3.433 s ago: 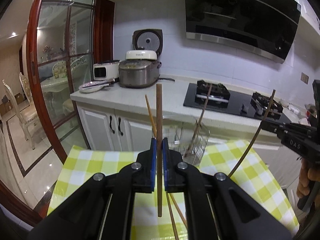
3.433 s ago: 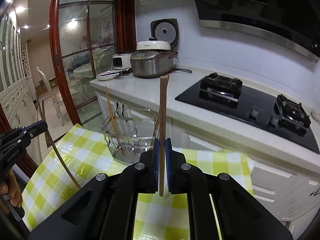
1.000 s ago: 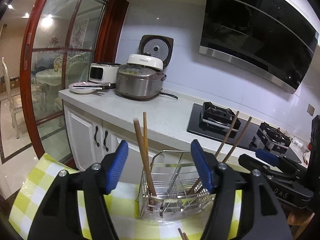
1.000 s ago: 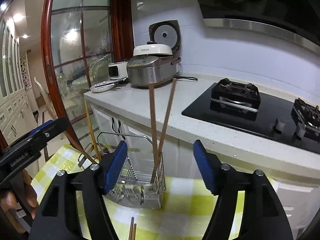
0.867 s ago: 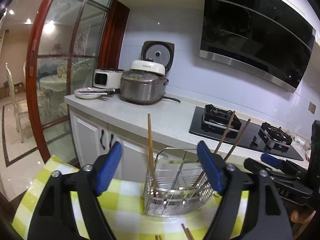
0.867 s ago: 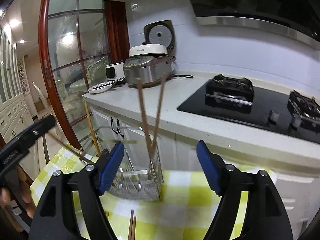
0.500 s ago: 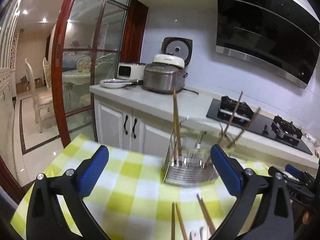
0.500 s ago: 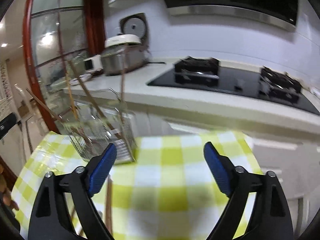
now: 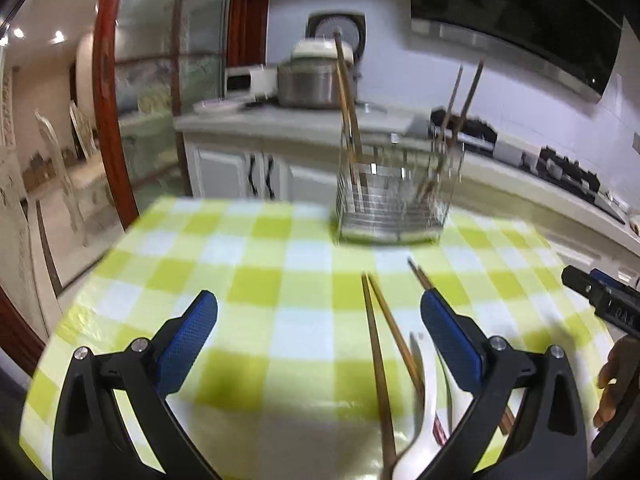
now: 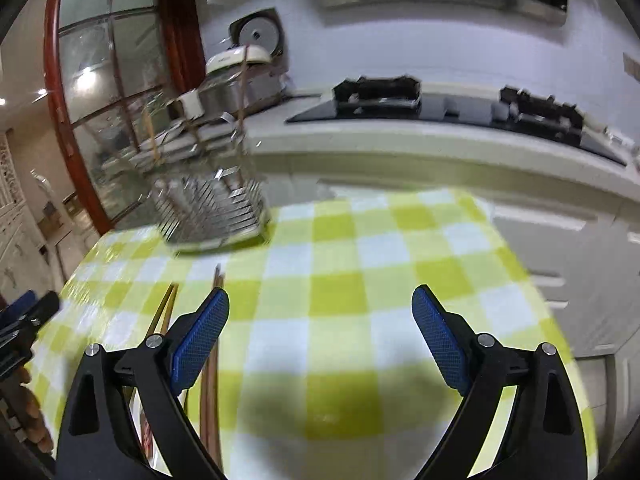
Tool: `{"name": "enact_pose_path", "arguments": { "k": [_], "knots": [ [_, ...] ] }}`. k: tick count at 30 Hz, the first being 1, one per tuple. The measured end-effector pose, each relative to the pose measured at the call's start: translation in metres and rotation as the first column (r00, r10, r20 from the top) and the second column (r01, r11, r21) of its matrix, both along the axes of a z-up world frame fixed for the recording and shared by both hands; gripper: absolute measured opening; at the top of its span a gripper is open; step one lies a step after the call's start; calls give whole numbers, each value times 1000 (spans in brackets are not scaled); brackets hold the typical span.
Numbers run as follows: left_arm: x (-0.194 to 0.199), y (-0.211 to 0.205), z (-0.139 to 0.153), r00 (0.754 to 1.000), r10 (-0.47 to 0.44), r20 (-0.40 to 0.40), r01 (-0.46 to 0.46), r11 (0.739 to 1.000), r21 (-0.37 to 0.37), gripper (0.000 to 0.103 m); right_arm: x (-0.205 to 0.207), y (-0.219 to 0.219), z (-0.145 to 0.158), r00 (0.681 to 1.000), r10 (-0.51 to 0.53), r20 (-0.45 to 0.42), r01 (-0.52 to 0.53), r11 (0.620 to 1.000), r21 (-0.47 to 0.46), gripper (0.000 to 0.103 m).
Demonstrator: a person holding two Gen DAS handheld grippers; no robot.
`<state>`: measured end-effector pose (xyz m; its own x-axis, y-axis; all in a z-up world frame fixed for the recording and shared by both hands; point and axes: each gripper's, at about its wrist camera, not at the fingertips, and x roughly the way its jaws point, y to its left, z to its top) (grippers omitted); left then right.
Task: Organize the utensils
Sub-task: 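Move both open tools back down over the chopsticks on the tablecloth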
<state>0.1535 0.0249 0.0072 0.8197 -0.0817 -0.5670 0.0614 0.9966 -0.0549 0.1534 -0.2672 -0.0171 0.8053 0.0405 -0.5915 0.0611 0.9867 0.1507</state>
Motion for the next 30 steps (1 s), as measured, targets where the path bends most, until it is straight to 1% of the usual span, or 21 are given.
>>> {"name": "enact_pose_path", "arguments": {
  "k": [1, 3, 5, 6, 10, 11, 12, 15, 19, 21, 23, 30],
  "knots": [
    [2, 0, -4, 999, -22, -25, 22, 1000, -15, 94, 0, 4, -3, 1000, 14, -12, -14, 1000, -9, 87],
    [9, 0, -10, 996, -49, -78, 46, 998, -30, 79, 0, 11, -12, 997, 48, -55, -50, 998, -29, 87],
    [14, -2, -16, 992, -76, -103, 71, 996, -47, 72, 1, 16, -18, 994, 75, -83, -78, 997, -29, 87],
    [18, -4, -20, 989, -83, -124, 78, 996, -47, 69, 2, 19, -20, 992, 84, -95, -88, 996, -33, 87],
    [32, -11, -29, 981, -101, -167, 95, 994, -45, 68, 7, 25, -28, 985, 110, -130, -115, 993, -34, 87],
    [36, -14, -32, 978, -107, -178, 101, 994, -39, 65, 9, 26, -30, 984, 114, -140, -119, 992, -29, 87],
    [40, -17, -34, 976, -113, -188, 108, 993, -37, 59, 12, 27, -31, 982, 116, -149, -122, 992, -28, 87],
    [51, -24, -42, 966, -125, -226, 125, 992, -15, 49, 19, 28, -35, 978, 125, -166, -132, 991, -32, 87],
    [64, -33, -51, 955, -135, -264, 142, 990, 7, 45, 28, 28, -40, 973, 120, -197, -129, 991, -29, 87],
    [69, -36, -56, 948, -142, -286, 151, 988, 11, 37, 31, 25, -42, 972, 117, -206, -124, 992, -18, 87],
    [75, -40, -62, 941, -143, -306, 156, 988, 16, 34, 35, 23, -44, 970, 110, -216, -115, 993, -11, 87],
    [92, -48, -75, 929, -145, -339, 167, 985, 39, 30, 45, 21, -47, 965, 110, -236, -116, 993, -10, 87]
  ]
}}
